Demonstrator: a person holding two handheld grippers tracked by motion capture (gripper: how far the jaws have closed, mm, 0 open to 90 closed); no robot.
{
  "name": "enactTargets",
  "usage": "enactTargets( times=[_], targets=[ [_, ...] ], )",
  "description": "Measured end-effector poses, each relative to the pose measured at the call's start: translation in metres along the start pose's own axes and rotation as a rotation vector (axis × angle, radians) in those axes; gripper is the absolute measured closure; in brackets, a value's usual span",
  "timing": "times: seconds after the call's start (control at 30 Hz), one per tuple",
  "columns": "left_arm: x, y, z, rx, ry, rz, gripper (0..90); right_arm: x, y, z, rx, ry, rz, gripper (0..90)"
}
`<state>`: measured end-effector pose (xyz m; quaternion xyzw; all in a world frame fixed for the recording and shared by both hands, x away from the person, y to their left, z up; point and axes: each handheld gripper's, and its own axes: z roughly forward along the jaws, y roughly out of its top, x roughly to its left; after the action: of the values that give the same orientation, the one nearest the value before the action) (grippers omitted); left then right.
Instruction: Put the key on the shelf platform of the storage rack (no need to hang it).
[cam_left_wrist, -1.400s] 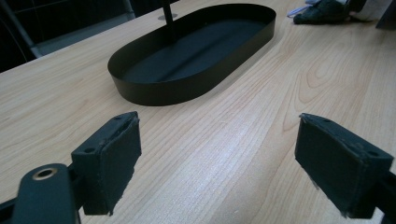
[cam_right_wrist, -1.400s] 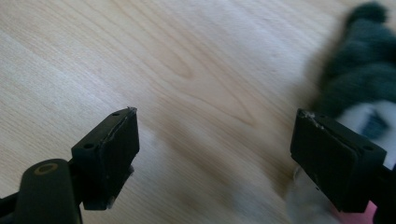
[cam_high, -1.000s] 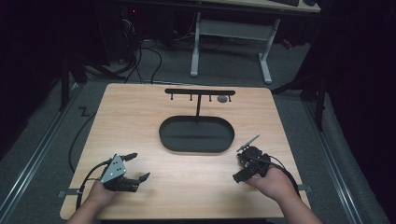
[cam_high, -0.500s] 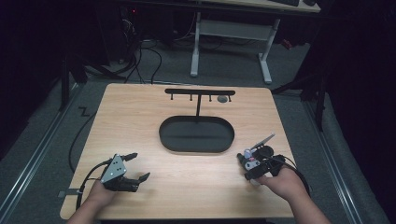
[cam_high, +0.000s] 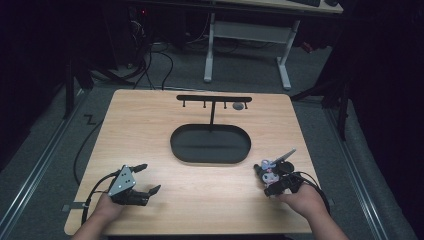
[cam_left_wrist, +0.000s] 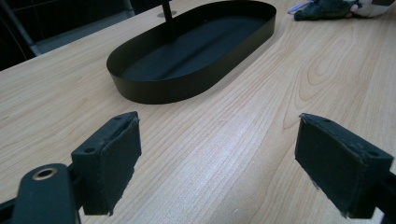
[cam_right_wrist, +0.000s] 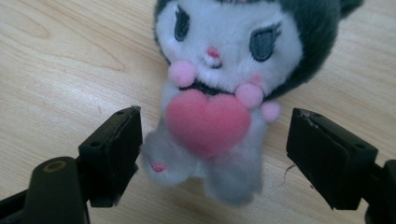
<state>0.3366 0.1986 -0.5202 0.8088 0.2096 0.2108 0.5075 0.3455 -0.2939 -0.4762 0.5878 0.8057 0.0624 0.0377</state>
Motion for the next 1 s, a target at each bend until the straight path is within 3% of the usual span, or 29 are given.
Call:
enactTargets(
  times=[0.27, 0.33, 0.4, 0.47, 1.0],
  targets=[
    [0.0, 0.0, 0.0, -0.001, 0.0, -0.001, 15.4, 0.002, 0.002, 0.01, 0.029, 0.008, -0.003, 25.5],
    [0.0, 0.0, 0.0, 0.0, -0.001, -0.001, 15.4, 0.003, 0.002, 0.01, 0.019, 0.001, -0.016, 34.2],
    [0.0, 0.0, 0.0, 0.0, -0.001, -0.003, 15.4, 0.003, 0.002, 0.01, 0.019, 0.001, -0.016, 35.9],
    [0.0, 0.0, 0.0, 0.0, -0.001, -0.003, 15.4, 0.003, 0.001, 0.007, 0.03, 0.0, -0.024, 45.4],
    [0.0, 0.0, 0.0, 0.006, 0.005, -0.002, 15.4, 0.006, 0.009, -0.022, -0.043, -0.009, -0.047, 47.8]
  ],
)
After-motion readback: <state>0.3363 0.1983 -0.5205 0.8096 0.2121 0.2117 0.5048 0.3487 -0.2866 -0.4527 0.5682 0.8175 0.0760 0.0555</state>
